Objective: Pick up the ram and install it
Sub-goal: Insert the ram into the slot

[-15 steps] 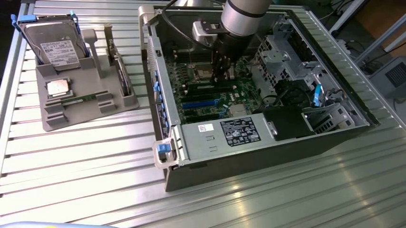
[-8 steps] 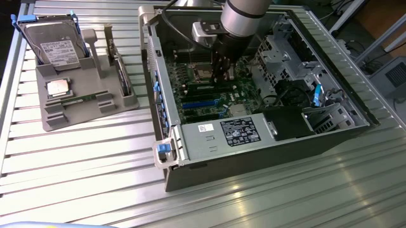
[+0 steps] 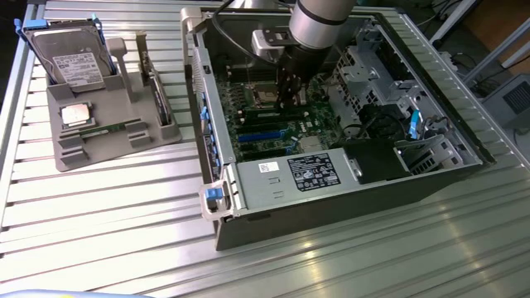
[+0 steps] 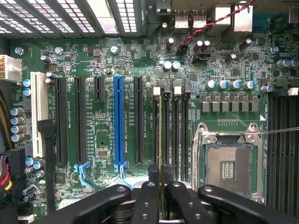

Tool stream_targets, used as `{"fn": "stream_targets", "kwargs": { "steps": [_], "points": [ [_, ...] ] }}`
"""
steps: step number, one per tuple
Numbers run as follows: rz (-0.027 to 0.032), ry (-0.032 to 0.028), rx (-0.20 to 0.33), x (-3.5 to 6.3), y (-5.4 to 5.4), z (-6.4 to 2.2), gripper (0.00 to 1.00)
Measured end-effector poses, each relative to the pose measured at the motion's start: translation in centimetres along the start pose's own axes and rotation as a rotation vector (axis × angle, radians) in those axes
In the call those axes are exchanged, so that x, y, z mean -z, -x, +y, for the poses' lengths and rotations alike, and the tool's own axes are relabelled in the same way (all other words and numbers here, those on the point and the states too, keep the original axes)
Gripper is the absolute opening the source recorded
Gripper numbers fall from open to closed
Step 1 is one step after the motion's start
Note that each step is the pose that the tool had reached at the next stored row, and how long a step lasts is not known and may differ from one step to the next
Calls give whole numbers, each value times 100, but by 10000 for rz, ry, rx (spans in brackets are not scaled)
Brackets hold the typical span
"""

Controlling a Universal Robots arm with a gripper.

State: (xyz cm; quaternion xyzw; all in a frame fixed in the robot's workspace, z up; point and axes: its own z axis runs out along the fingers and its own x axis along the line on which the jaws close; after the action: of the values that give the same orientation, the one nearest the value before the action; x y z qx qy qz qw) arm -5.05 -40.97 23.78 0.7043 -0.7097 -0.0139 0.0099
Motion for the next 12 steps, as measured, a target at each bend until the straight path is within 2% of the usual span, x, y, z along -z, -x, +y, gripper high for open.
{"fn": "stream_targets", "kwargs": {
  "steps": [10,11,12],
  "points": [
    [3,1,102,-18,0,-1,13],
    [4,0,102,-18,0,-1,15],
    [4,1,102,-18,0,-1,21]
  ]
}}
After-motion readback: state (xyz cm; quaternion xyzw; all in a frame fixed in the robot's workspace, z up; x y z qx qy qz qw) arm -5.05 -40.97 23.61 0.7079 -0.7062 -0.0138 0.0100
